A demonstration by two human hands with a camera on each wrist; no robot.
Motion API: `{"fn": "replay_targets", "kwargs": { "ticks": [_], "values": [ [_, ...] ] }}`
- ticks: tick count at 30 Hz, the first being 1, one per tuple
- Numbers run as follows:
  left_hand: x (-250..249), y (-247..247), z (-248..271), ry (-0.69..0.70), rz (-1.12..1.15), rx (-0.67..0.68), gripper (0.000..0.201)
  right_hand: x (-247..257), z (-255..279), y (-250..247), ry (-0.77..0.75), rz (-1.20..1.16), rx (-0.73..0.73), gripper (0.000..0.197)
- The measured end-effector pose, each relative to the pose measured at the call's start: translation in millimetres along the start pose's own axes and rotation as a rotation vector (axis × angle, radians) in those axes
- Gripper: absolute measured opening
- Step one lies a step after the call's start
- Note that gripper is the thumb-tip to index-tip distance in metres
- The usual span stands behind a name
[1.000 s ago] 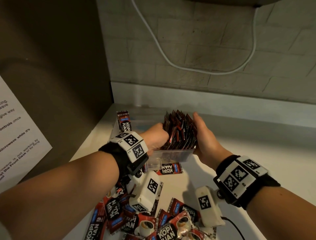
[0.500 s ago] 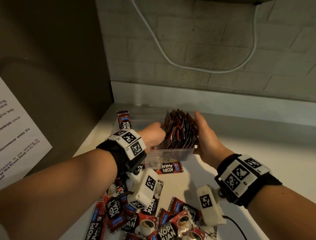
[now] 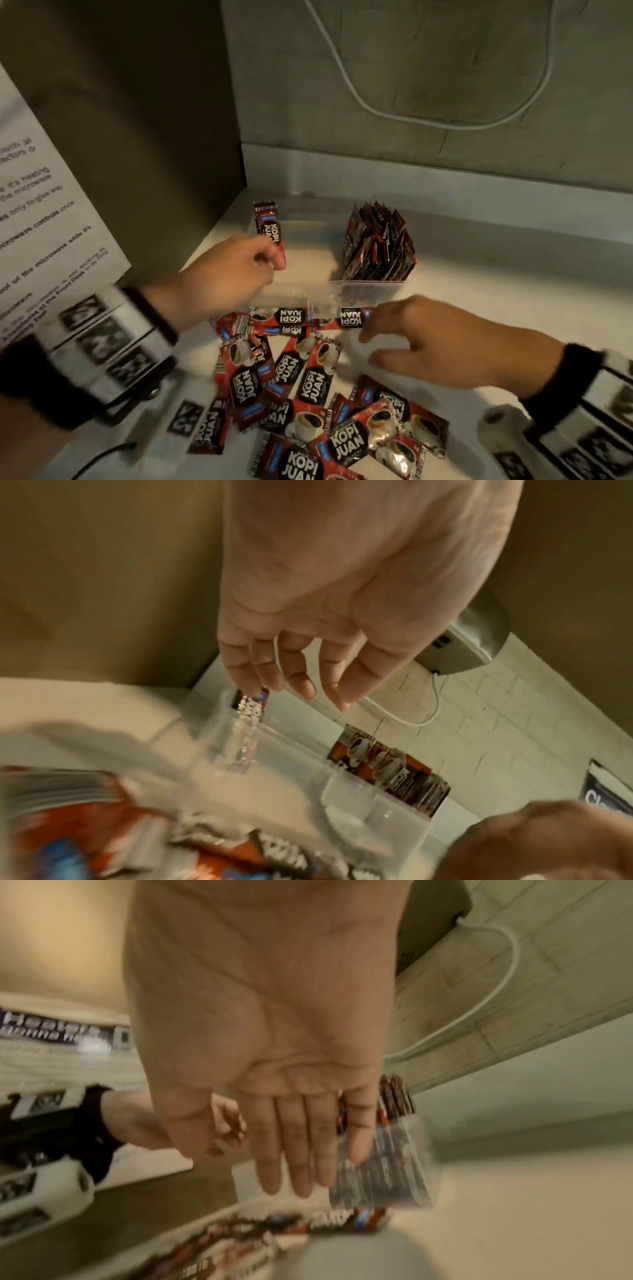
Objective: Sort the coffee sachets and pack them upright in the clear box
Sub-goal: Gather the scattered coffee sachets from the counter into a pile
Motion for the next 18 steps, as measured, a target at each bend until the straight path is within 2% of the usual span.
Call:
{"fn": "replay_targets", "kwargs": {
  "ticks": [2, 3, 4, 5, 9, 12, 15, 18],
  "values": [
    [12.6, 3.4, 22.4, -0.002, -0.038, 0.081, 0.018, -14.3, -4.5, 33.1, 0.118, 0.193, 0.184, 0.072],
    [20.2, 9.1, 32.1, -0.020, -0.071, 0.142, 0.008, -20.3, -4.3, 45.6, 0.168, 0.264, 0.261, 0.082],
    [29.0, 15.8, 40.4, -0.047, -0.115, 0.212, 0.010, -22.7, -4.0, 54.0, 0.195, 0.314, 0.309, 0.088],
    [39.8, 23.8, 46.3, -0.074, -0.149, 0.281, 0.024, -23.0, -3.3, 57.6, 0.208, 0.333, 0.332, 0.090],
    [63.5, 56.7, 59.6, -0.109, -0.268, 0.525, 0.075, -17.6, 5.2, 55.2, 0.223, 0.359, 0.362, 0.089],
    [68.8, 70.9, 66.7, -0.113, -0.392, 0.644, 0.081, -17.9, 21.7, 55.0, 0.230, 0.342, 0.396, 0.089],
    [66.9, 78.3, 75.7, -0.090, -0.436, 0.669, 0.082, -18.5, 42.4, 59.1, 0.241, 0.338, 0.441, 0.091],
    [54.4, 87.3, 87.6, -0.079, -0.449, 0.693, 0.085, -12.4, 61.0, 55.6, 0.224, 0.392, 0.482, 0.084]
  ]
}}
Point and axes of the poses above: each hand's wrist, its own z-axis away from the middle knuckle, its own y-axis out of the palm, x = y × z, the point moved 9 cm from there along -z, towards the middle knuckle, and after that the axes turned 11 degrees about y, right-handed, at the moved point
